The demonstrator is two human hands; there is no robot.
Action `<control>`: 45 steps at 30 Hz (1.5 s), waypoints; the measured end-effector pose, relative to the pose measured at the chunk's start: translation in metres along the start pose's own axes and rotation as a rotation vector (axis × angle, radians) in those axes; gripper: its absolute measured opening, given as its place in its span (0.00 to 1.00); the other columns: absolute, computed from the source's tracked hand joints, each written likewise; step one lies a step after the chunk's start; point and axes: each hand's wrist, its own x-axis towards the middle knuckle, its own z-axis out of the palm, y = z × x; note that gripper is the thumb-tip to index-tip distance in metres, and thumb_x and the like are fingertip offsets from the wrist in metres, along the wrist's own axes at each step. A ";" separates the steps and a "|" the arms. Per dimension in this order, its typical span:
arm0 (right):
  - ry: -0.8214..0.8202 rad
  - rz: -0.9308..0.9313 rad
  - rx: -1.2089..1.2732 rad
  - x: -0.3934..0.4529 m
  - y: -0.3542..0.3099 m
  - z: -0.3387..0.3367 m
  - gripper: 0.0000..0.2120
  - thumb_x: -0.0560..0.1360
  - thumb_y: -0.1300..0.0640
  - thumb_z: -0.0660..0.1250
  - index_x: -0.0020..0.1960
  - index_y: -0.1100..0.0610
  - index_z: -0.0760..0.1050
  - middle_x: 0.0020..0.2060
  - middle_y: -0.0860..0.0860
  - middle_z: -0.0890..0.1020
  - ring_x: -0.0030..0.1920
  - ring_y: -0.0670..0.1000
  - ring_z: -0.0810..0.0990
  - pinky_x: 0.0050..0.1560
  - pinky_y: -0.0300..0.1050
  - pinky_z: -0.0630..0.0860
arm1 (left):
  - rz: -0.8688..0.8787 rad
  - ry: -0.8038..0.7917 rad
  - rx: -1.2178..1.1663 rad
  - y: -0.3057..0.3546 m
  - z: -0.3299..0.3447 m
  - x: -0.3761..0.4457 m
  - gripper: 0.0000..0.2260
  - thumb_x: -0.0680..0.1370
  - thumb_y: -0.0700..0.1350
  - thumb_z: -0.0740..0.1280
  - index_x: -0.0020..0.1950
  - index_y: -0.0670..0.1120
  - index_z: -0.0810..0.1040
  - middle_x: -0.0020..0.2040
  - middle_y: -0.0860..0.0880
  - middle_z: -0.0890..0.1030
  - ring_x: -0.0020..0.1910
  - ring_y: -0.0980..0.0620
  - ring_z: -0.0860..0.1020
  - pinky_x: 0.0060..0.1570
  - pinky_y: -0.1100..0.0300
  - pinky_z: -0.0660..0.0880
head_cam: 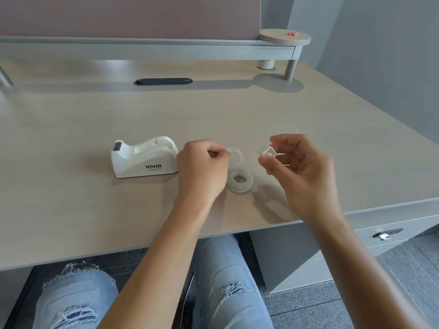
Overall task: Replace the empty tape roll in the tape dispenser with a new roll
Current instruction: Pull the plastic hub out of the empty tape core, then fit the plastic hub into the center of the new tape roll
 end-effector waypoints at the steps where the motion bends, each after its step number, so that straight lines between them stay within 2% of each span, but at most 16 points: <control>1: 0.006 0.021 -0.011 0.001 0.002 -0.003 0.12 0.75 0.61 0.78 0.55 0.52 0.82 0.47 0.53 0.87 0.40 0.50 0.85 0.45 0.46 0.82 | 0.011 -0.001 0.048 0.002 0.003 0.004 0.08 0.75 0.38 0.70 0.45 0.45 0.89 0.38 0.50 0.87 0.43 0.46 0.87 0.48 0.57 0.81; 6: 0.007 0.101 0.014 0.004 0.004 -0.011 0.11 0.75 0.61 0.77 0.56 0.52 0.84 0.48 0.58 0.87 0.37 0.46 0.83 0.35 0.33 0.79 | 0.008 -0.024 0.219 0.010 0.020 0.023 0.09 0.76 0.38 0.69 0.45 0.44 0.90 0.44 0.47 0.90 0.47 0.47 0.86 0.45 0.58 0.79; 8: -0.009 0.129 0.038 0.004 0.006 -0.011 0.10 0.75 0.61 0.77 0.56 0.53 0.85 0.50 0.59 0.86 0.38 0.46 0.83 0.32 0.33 0.79 | 0.000 -0.054 0.283 0.008 0.026 0.027 0.08 0.75 0.40 0.70 0.45 0.46 0.90 0.44 0.48 0.90 0.47 0.46 0.85 0.46 0.57 0.82; 11: -0.024 0.160 0.072 0.003 0.010 -0.011 0.11 0.75 0.62 0.77 0.56 0.53 0.84 0.51 0.61 0.85 0.36 0.47 0.82 0.32 0.39 0.81 | -0.011 -0.066 0.301 0.007 0.026 0.025 0.10 0.75 0.47 0.73 0.56 0.49 0.87 0.52 0.49 0.88 0.53 0.46 0.85 0.55 0.53 0.81; 15: -0.015 0.151 0.067 0.004 0.015 -0.015 0.12 0.75 0.63 0.77 0.56 0.53 0.84 0.47 0.60 0.86 0.34 0.49 0.82 0.34 0.42 0.81 | 0.211 -0.084 0.380 -0.001 0.010 -0.004 0.16 0.78 0.38 0.67 0.65 0.46 0.83 0.58 0.47 0.86 0.57 0.45 0.83 0.60 0.54 0.77; 19: -0.015 0.160 0.109 0.005 0.015 -0.016 0.14 0.75 0.64 0.77 0.58 0.54 0.83 0.44 0.51 0.83 0.34 0.45 0.83 0.36 0.46 0.85 | 0.456 -0.259 0.450 -0.015 -0.002 -0.037 0.24 0.75 0.31 0.65 0.69 0.47 0.80 0.72 0.53 0.78 0.71 0.54 0.73 0.69 0.73 0.64; 21: -0.029 0.158 0.098 0.003 0.013 -0.015 0.14 0.76 0.64 0.76 0.59 0.55 0.82 0.44 0.49 0.82 0.33 0.44 0.83 0.34 0.43 0.84 | 0.479 -0.341 0.495 -0.018 -0.005 -0.046 0.23 0.77 0.35 0.65 0.71 0.47 0.79 0.76 0.55 0.75 0.74 0.55 0.72 0.73 0.62 0.68; 23: -0.040 0.157 0.088 0.001 0.011 -0.015 0.14 0.76 0.63 0.76 0.60 0.55 0.82 0.46 0.51 0.83 0.35 0.45 0.83 0.33 0.40 0.82 | 0.472 -0.355 0.534 -0.018 -0.009 -0.055 0.21 0.78 0.40 0.66 0.71 0.48 0.79 0.77 0.55 0.74 0.74 0.53 0.73 0.71 0.52 0.73; 26: -0.048 0.156 0.080 -0.005 0.008 -0.017 0.13 0.76 0.62 0.77 0.59 0.54 0.83 0.47 0.52 0.84 0.38 0.47 0.84 0.34 0.38 0.80 | 0.479 -0.357 0.563 -0.018 -0.015 -0.070 0.21 0.79 0.49 0.70 0.72 0.49 0.78 0.76 0.56 0.74 0.74 0.56 0.69 0.70 0.55 0.72; 28: -0.054 0.161 0.074 -0.010 0.008 -0.019 0.13 0.76 0.61 0.77 0.59 0.53 0.85 0.43 0.48 0.85 0.38 0.46 0.84 0.35 0.35 0.79 | 0.500 -0.326 0.560 -0.022 -0.020 -0.080 0.20 0.78 0.53 0.71 0.69 0.50 0.80 0.73 0.55 0.76 0.72 0.55 0.71 0.67 0.54 0.75; 31: -0.065 0.168 0.086 -0.019 0.009 -0.024 0.13 0.75 0.60 0.77 0.60 0.53 0.86 0.34 0.43 0.86 0.40 0.45 0.85 0.41 0.34 0.79 | 0.547 -0.280 0.539 -0.032 -0.026 -0.093 0.19 0.75 0.52 0.73 0.65 0.49 0.82 0.68 0.53 0.79 0.68 0.51 0.76 0.61 0.50 0.79; 33: -0.069 0.176 0.104 -0.025 0.008 -0.027 0.14 0.75 0.60 0.77 0.60 0.52 0.86 0.34 0.43 0.86 0.41 0.45 0.85 0.44 0.33 0.78 | 0.597 -0.253 0.536 -0.039 -0.029 -0.102 0.16 0.75 0.45 0.76 0.63 0.47 0.84 0.66 0.51 0.81 0.64 0.48 0.78 0.58 0.50 0.80; 35: -0.071 0.193 0.136 -0.031 0.004 -0.029 0.14 0.75 0.60 0.77 0.61 0.52 0.86 0.36 0.45 0.86 0.42 0.46 0.87 0.46 0.34 0.79 | 0.637 -0.179 0.484 -0.045 -0.030 -0.110 0.14 0.76 0.38 0.75 0.61 0.45 0.85 0.62 0.49 0.83 0.60 0.47 0.81 0.56 0.50 0.80; 38: -0.088 0.203 0.188 -0.043 -0.002 -0.029 0.15 0.76 0.61 0.77 0.61 0.51 0.86 0.40 0.49 0.87 0.43 0.49 0.87 0.51 0.40 0.82 | 0.579 -0.057 0.268 -0.046 -0.030 -0.119 0.11 0.78 0.38 0.73 0.60 0.45 0.86 0.58 0.51 0.85 0.55 0.53 0.84 0.57 0.58 0.80; 42: -0.131 0.129 0.204 -0.057 -0.012 -0.023 0.14 0.77 0.62 0.75 0.61 0.51 0.86 0.44 0.62 0.86 0.44 0.49 0.84 0.50 0.36 0.80 | 0.203 0.061 -0.212 -0.024 -0.032 -0.120 0.06 0.80 0.40 0.73 0.55 0.47 0.87 0.49 0.54 0.90 0.50 0.60 0.87 0.52 0.68 0.79; 45: -0.162 0.068 0.213 -0.061 -0.019 -0.014 0.14 0.79 0.64 0.72 0.61 0.52 0.86 0.47 0.58 0.88 0.46 0.47 0.85 0.55 0.36 0.81 | 0.056 0.132 -0.421 -0.009 -0.034 -0.114 0.04 0.79 0.45 0.74 0.52 0.49 0.89 0.47 0.54 0.91 0.50 0.55 0.88 0.52 0.62 0.81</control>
